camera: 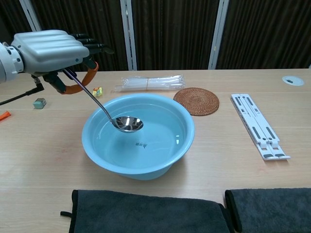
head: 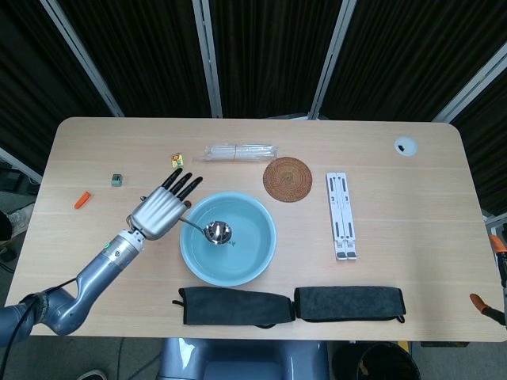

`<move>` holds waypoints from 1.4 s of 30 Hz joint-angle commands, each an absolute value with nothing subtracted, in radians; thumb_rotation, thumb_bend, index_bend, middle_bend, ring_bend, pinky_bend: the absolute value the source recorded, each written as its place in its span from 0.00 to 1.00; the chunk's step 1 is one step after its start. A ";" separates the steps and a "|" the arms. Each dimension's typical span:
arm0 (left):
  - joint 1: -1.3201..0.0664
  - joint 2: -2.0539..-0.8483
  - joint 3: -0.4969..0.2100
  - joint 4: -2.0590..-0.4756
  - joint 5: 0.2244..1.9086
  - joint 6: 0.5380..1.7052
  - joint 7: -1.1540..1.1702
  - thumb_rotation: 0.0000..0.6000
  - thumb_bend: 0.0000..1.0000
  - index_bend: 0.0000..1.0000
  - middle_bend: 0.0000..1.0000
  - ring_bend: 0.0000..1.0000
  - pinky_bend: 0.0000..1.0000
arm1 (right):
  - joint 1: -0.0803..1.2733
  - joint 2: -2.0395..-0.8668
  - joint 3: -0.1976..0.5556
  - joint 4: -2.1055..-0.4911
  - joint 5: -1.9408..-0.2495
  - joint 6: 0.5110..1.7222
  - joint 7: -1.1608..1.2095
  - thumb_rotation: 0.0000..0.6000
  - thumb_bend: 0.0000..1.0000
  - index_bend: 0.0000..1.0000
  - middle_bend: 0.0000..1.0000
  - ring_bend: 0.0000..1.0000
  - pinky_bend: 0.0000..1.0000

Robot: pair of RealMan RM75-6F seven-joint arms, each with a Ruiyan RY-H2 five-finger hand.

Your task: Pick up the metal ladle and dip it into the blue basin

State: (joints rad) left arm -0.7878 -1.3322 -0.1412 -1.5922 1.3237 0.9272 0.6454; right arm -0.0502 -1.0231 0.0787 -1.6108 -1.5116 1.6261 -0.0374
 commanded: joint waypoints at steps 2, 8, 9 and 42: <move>-0.800 -1.356 -0.130 -1.600 1.301 0.923 0.679 1.00 0.56 0.67 0.00 0.00 0.00 | -0.054 -1.019 0.079 -1.609 -1.514 1.633 -0.026 1.00 0.00 0.00 0.00 0.00 0.00; -0.811 -1.379 -0.113 -1.586 1.275 0.910 0.714 1.00 0.56 0.67 0.00 0.00 0.00 | -0.059 -1.014 0.078 -1.608 -1.519 1.644 -0.011 1.00 0.00 0.00 0.00 0.00 0.00; -0.813 -1.382 -0.111 -1.583 1.272 0.909 0.721 1.00 0.56 0.67 0.00 0.00 0.00 | -0.059 -1.014 0.078 -1.608 -1.519 1.644 -0.010 1.00 0.00 0.00 0.00 0.00 0.00; -0.833 -1.403 -0.082 -1.577 1.262 0.965 0.750 1.00 0.57 0.69 0.00 0.00 0.00 | -0.061 -1.011 0.074 -1.606 -1.523 1.641 -0.006 1.00 0.00 0.00 0.00 0.00 0.00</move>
